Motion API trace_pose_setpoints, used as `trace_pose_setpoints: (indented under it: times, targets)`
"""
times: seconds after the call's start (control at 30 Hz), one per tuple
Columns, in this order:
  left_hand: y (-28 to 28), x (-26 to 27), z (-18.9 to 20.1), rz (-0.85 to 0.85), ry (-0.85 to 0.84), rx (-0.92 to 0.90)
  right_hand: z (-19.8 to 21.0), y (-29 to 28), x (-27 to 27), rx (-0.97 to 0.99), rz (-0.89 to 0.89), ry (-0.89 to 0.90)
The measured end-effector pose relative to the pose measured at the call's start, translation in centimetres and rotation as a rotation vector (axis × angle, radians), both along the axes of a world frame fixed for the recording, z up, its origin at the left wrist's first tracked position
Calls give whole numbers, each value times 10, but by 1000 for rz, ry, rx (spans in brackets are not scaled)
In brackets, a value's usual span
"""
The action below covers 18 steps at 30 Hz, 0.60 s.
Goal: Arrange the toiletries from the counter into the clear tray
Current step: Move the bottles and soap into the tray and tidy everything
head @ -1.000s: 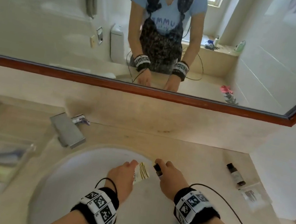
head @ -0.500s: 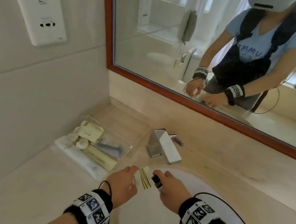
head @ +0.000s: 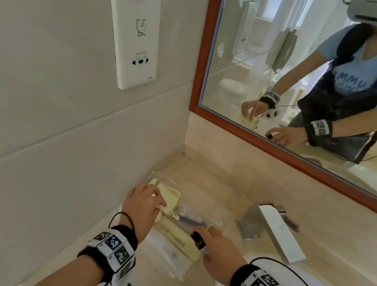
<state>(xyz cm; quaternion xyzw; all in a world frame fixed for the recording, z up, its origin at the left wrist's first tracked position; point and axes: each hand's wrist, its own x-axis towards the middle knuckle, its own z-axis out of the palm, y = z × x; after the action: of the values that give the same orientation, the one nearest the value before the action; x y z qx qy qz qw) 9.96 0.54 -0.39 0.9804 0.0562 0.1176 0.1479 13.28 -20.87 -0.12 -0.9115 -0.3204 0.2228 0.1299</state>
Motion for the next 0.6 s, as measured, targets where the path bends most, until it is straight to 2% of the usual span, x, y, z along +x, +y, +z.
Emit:
trace_pose_setpoints:
  times: [0.3,0.43,0.53,0.6]
  targets:
    - [29,39,-34,-28,-102,29,-6,34,31,4,6,-28]
    - [36,50,-48,-23,-11,-76,-10,37,36,0,-1,-8]
    - [39,52,-53,-100,132,17,-13,37,35,-7,-5,4]
    - [40,50,-57,-126,142,38,-14,38,35,-10,-11,2]
